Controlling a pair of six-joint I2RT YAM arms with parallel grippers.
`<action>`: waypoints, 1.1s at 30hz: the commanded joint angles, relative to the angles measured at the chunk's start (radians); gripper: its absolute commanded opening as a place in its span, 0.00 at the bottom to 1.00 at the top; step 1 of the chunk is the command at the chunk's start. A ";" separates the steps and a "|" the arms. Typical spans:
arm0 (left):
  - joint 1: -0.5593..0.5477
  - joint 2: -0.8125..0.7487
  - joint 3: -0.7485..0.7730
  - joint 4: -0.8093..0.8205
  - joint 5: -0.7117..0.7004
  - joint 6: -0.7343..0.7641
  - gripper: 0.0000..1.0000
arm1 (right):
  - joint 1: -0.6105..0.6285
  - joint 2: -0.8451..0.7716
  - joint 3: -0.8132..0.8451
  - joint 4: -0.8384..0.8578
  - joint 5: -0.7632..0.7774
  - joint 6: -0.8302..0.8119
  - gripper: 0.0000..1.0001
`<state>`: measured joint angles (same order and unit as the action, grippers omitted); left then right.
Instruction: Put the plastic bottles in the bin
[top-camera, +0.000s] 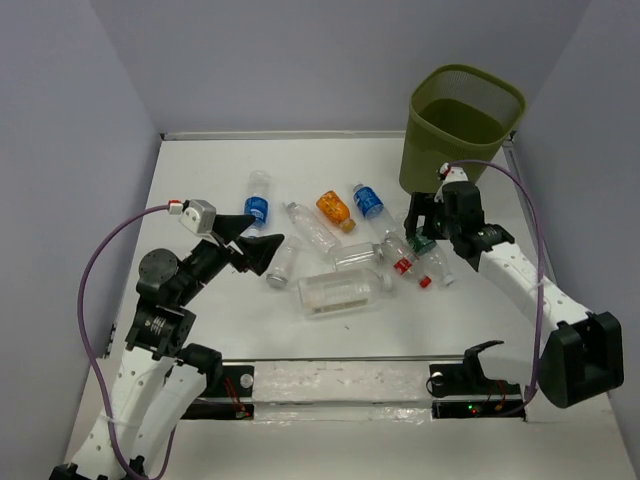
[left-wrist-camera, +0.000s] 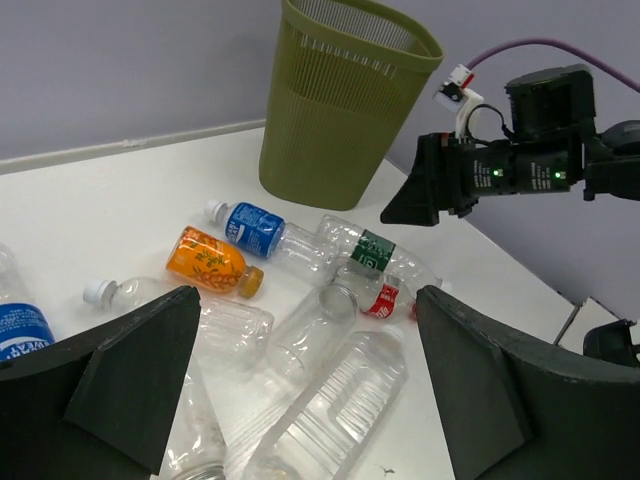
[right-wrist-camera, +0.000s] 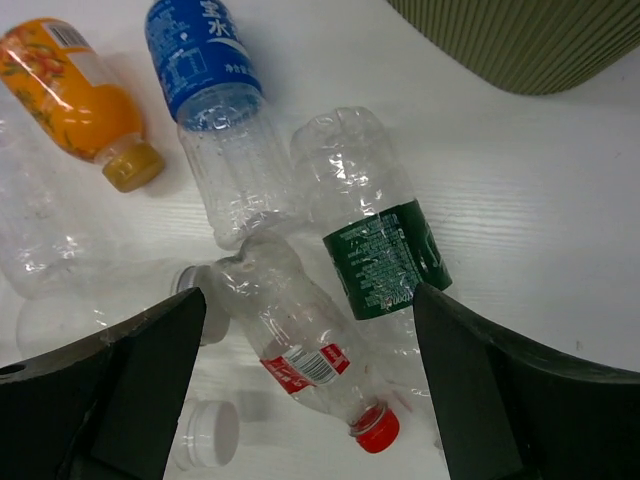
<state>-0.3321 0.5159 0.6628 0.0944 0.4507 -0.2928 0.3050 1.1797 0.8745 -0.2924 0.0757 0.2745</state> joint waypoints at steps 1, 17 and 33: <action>-0.010 0.006 0.043 0.014 0.023 0.018 0.99 | 0.002 0.076 0.075 -0.016 0.104 -0.058 0.88; -0.025 0.067 0.049 -0.015 -0.052 -0.005 0.99 | 0.002 0.336 0.178 -0.088 0.116 -0.115 0.85; -0.025 0.101 0.058 -0.035 -0.067 0.009 0.99 | 0.002 0.508 0.235 -0.083 0.176 -0.159 0.81</action>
<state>-0.3523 0.6052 0.6704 0.0498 0.3840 -0.2928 0.3054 1.6787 1.0679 -0.3820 0.2066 0.1448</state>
